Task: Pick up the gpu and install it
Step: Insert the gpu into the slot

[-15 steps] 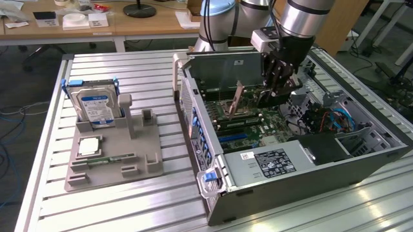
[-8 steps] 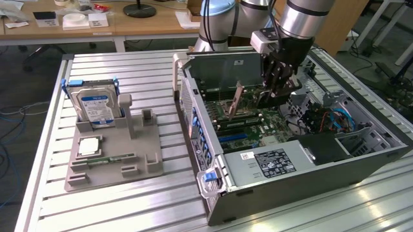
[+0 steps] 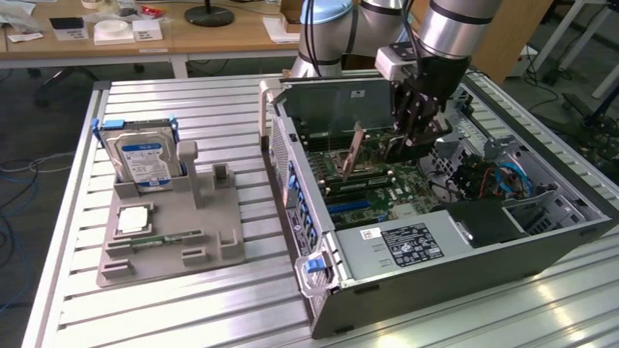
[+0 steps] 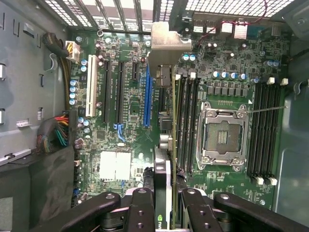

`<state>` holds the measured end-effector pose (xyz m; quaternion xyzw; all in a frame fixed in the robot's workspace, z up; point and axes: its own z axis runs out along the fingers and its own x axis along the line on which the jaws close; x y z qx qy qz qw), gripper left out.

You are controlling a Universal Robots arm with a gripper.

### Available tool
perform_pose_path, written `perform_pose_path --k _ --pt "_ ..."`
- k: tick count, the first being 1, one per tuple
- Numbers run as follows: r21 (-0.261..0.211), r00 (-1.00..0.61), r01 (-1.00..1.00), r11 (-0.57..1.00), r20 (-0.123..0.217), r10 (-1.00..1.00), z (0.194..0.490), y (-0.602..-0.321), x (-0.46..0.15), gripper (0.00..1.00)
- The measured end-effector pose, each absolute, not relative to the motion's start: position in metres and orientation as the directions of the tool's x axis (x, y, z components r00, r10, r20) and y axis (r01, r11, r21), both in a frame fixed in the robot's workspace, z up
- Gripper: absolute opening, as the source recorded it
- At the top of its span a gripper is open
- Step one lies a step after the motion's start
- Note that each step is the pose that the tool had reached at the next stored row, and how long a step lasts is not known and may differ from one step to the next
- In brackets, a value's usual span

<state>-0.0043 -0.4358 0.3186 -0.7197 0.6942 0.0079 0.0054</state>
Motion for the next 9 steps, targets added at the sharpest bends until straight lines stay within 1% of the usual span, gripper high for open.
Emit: perform_pose_path --k 9 --pt "0.003 0.036 -0.999 -0.036 -0.018 -0.999 0.3169 -0.4359 -0.0047 0.27"
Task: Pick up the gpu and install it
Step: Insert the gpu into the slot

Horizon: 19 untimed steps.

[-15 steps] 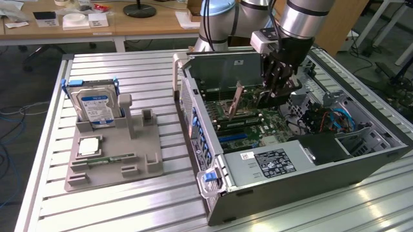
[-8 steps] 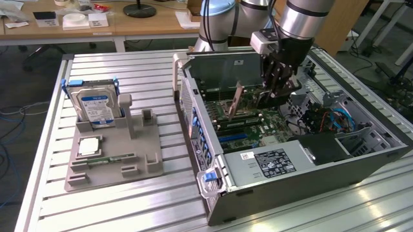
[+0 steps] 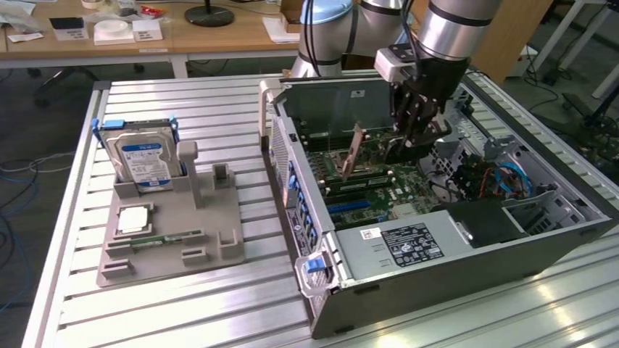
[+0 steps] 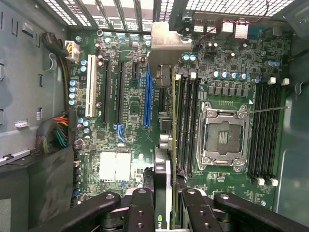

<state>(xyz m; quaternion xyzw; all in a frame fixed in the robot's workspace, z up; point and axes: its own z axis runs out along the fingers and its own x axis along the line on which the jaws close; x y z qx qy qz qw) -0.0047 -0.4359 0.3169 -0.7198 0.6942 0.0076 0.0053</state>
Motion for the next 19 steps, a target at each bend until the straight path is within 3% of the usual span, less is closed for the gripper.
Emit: perform_pose_path --k 19 --pt "-0.014 0.041 -0.999 -0.041 -0.018 -0.999 0.307 -0.438 -0.015 0.27"
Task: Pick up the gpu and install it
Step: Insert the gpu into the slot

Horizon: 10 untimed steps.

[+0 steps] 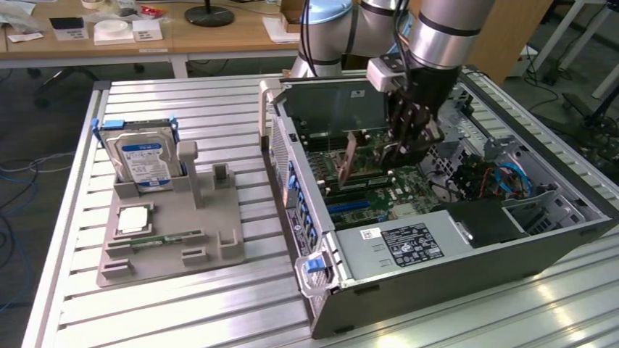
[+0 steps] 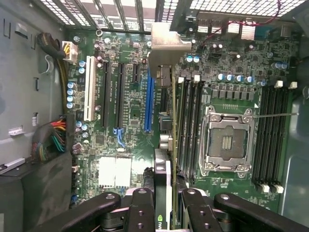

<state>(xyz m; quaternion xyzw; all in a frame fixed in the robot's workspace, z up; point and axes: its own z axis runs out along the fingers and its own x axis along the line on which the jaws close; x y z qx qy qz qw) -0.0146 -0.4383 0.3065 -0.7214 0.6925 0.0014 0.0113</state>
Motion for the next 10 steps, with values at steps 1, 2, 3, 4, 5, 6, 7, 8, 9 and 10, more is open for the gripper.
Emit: perform_pose_path --k 1,2,3,4,5,6,7,8,9,10 --pt "-0.014 0.041 -0.999 -0.041 -0.018 -0.999 0.3065 -0.439 -0.0149 0.27" --pt "-0.014 0.041 -0.999 -0.041 -0.018 -0.999 0.3064 -0.4396 -0.0151 0.27" --pt "-0.015 0.041 -0.999 -0.041 -0.018 -0.999 0.3061 -0.4401 -0.0155 0.27" --pt "-0.015 0.041 -0.999 -0.041 -0.018 -0.999 0.3058 -0.4403 -0.016 0.27" --pt "-0.015 0.041 -0.999 -0.041 -0.018 -0.999 0.3052 -0.4404 -0.0166 0.27" --pt "-0.014 0.041 -0.999 -0.041 -0.018 -0.999 0.3044 -0.4405 -0.0177 0.27" --pt "-0.014 0.041 -0.999 -0.041 -0.018 -0.999 0.3036 -0.4405 -0.0188 0.27" --pt "-0.015 0.041 -0.999 -0.041 -0.018 -0.999 0.3026 -0.4405 -0.0199 0.27" --pt "-0.014 0.041 -0.999 -0.041 -0.018 -0.999 0.3014 -0.4405 -0.0211 0.27" --pt "-0.014 0.041 -0.999 -0.041 -0.018 -0.999 0.3002 -0.4405 -0.022 0.27"
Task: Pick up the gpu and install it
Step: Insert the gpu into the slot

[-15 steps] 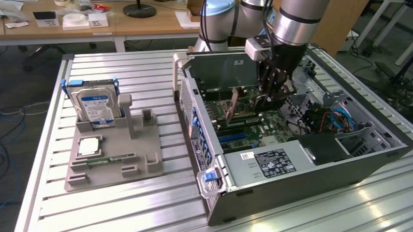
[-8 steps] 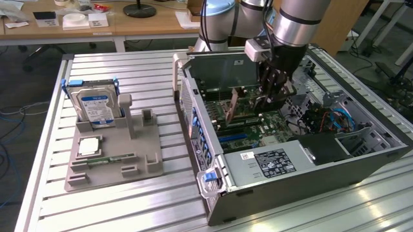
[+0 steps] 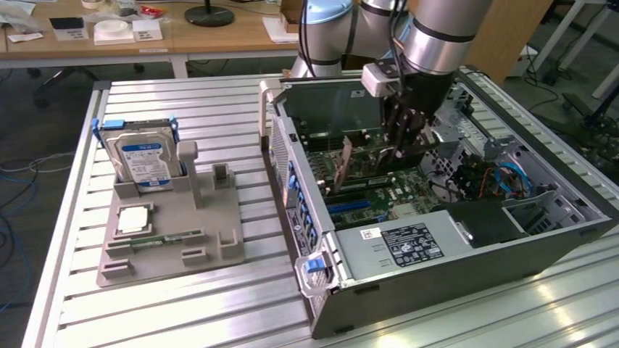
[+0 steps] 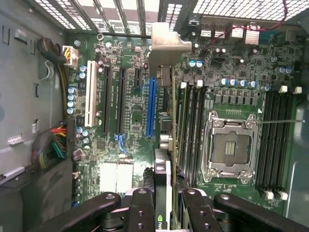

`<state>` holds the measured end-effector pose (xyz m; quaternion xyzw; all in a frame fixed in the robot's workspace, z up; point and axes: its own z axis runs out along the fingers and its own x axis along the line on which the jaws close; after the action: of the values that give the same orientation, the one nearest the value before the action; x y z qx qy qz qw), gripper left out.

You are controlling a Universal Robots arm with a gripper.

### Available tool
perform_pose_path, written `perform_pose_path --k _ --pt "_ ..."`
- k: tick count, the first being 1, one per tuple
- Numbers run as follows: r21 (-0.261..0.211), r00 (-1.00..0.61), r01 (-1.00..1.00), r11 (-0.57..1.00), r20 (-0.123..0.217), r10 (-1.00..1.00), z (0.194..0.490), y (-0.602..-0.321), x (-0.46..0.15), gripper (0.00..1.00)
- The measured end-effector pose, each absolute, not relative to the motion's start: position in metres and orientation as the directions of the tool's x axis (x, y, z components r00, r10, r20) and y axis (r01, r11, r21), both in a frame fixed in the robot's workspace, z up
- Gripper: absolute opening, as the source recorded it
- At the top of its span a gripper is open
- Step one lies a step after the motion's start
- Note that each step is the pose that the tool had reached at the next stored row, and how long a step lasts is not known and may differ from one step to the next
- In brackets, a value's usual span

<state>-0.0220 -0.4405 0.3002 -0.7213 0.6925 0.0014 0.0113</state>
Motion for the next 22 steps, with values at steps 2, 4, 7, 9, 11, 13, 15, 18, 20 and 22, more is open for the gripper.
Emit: perform_pose_path --k 2,4,7,9,11,13,15,18,20,22 --pt "-0.014 0.04 -0.999 -0.04 -0.018 -0.999 0.2981 -0.4405 -0.0235 0.27" --pt "-0.014 0.036 -0.999 -0.036 -0.017 -0.999 0.2968 -0.4405 -0.0248 0.27" --pt "-0.014 0.029 -0.999 -0.028 -0.017 -0.999 0.2962 -0.4408 -0.0255 0.27" --pt "-0.014 0.028 -1.0 -0.028 -0.017 -0.999 0.2962 -0.4408 -0.0255 0.27" --pt "-0.014 0.028 -1.0 -0.028 -0.017 -0.999 0.2961 -0.4408 -0.0255 0.27" --pt "-0.014 0.018 -1.0 -0.018 -0.017 -1.0 0.296 -0.4408 -0.0255 0.27" --pt "-0.014 -0.01 -1.0 0.01 -0.017 -1.0 0.2958 -0.4408 -0.0255 0.27" --pt "-0.014 -0.018 -1.0 0.018 -0.018 -1.0 0.2958 -0.4423 -0.0256 0.27" --pt "-0.014 -0.017 -1.0 0.018 -0.017 -1.0 0.2958 -0.4446 -0.0255 0.27" --pt "-0.014 -0.018 -1.0 0.018 -0.017 -1.0 0.2958 -0.4456 -0.0257 0.27"
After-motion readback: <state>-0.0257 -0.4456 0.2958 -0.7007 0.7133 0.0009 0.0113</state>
